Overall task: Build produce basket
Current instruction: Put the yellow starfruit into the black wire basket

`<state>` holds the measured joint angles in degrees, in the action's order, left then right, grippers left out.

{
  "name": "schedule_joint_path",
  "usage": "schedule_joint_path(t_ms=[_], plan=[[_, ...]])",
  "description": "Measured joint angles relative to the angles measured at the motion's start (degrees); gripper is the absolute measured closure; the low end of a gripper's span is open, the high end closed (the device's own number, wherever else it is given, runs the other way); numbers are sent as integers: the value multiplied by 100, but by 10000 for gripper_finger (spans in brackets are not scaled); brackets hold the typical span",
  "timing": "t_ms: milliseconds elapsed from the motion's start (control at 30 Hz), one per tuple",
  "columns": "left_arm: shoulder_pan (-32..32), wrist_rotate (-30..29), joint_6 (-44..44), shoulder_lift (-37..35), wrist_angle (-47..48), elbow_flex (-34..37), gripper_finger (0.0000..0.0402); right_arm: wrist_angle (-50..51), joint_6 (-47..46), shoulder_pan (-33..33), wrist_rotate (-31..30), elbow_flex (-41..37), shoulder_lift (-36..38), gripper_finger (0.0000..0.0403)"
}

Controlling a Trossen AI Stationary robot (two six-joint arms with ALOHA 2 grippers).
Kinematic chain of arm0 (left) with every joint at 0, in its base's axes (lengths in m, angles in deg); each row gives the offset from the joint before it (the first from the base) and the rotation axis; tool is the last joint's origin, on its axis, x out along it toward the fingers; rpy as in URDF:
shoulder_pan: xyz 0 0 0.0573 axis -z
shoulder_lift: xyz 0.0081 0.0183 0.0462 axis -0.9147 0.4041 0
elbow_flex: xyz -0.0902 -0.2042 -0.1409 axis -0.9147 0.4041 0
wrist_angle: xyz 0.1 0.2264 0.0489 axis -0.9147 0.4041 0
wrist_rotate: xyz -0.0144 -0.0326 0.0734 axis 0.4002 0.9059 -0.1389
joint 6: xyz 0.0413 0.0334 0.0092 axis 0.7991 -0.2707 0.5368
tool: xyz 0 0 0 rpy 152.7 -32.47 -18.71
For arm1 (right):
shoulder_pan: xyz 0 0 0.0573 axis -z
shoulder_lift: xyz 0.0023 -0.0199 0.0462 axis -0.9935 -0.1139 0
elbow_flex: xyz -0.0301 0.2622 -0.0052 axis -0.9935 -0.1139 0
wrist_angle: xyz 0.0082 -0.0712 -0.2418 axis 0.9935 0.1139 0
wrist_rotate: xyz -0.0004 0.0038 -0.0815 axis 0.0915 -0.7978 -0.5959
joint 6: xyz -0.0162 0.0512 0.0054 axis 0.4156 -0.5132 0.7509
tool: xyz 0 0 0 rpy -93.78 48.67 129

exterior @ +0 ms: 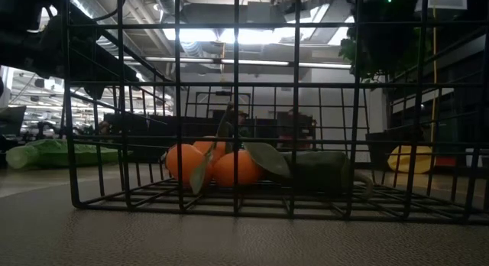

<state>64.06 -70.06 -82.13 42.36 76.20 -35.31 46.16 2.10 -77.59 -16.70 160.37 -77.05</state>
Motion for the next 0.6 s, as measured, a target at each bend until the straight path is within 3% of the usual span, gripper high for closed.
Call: schedule_joint_path(t_ms=[133,333,600], plan=[[0,0,0,0,0,0,304,20,-150,442,272,-587,-209,266],[0,0,0,0,0,0,304,-159,-79,1188,110,-1290,-431,266],[0,-11,0,0,0,0,304,-1138,195,2052,22,-1921,-461,266]])
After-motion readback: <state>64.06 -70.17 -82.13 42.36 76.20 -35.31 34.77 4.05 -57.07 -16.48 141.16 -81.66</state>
